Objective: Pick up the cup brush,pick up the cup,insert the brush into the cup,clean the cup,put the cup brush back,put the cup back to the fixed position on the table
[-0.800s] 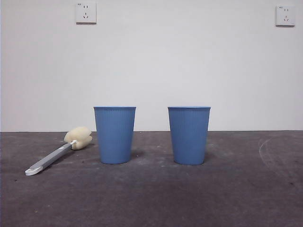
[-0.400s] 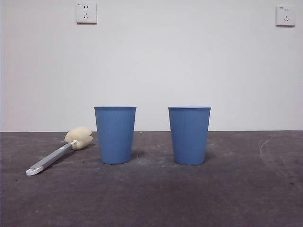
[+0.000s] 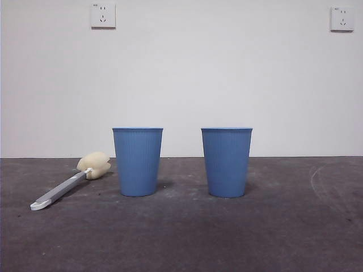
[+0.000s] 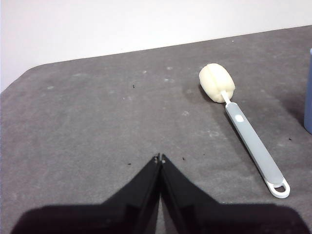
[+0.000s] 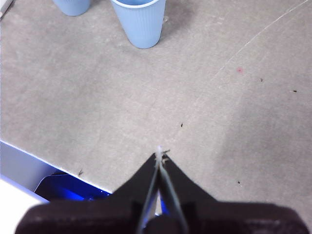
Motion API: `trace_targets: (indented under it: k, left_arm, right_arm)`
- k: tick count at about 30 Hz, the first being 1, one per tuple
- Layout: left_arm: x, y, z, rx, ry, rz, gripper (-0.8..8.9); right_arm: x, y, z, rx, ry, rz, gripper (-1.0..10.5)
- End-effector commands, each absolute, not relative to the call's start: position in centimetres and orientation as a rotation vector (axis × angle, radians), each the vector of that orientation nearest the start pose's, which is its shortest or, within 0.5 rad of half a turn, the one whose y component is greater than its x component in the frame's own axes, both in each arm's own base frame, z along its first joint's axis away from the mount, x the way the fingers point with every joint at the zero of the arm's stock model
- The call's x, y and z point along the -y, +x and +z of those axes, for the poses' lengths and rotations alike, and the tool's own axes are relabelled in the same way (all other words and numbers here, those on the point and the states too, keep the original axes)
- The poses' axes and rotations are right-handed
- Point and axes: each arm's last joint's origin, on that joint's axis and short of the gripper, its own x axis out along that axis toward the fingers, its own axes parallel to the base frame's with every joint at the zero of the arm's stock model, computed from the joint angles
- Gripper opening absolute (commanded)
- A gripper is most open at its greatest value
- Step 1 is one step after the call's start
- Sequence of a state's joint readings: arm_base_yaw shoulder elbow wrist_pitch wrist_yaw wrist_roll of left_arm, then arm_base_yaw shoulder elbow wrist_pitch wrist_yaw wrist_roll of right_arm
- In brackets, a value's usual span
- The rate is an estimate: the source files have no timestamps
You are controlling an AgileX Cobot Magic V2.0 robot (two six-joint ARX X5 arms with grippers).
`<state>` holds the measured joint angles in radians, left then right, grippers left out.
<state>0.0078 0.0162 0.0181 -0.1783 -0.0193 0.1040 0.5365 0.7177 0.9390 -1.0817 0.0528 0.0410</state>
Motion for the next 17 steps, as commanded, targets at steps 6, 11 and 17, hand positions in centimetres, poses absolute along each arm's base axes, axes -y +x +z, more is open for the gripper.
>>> trace_targets:
  k: [6,11,17]
  left_arm:
    - [-0.16,9.74,14.86,-0.191,0.098,0.02,-0.04]
    - [-0.16,9.81,14.74,-0.207,0.098,0.019,-0.04]
    - [-0.16,9.91,14.55,-0.231,0.098,0.018,-0.04]
  right_arm:
    - [-5.5,9.54,31.65,-0.836,-0.214,0.436,0.0]
    - [-5.5,9.54,31.65,-0.836,-0.214,0.436,0.0]
    - [-5.21,9.53,31.97,-0.777,-0.271,0.414,0.0]
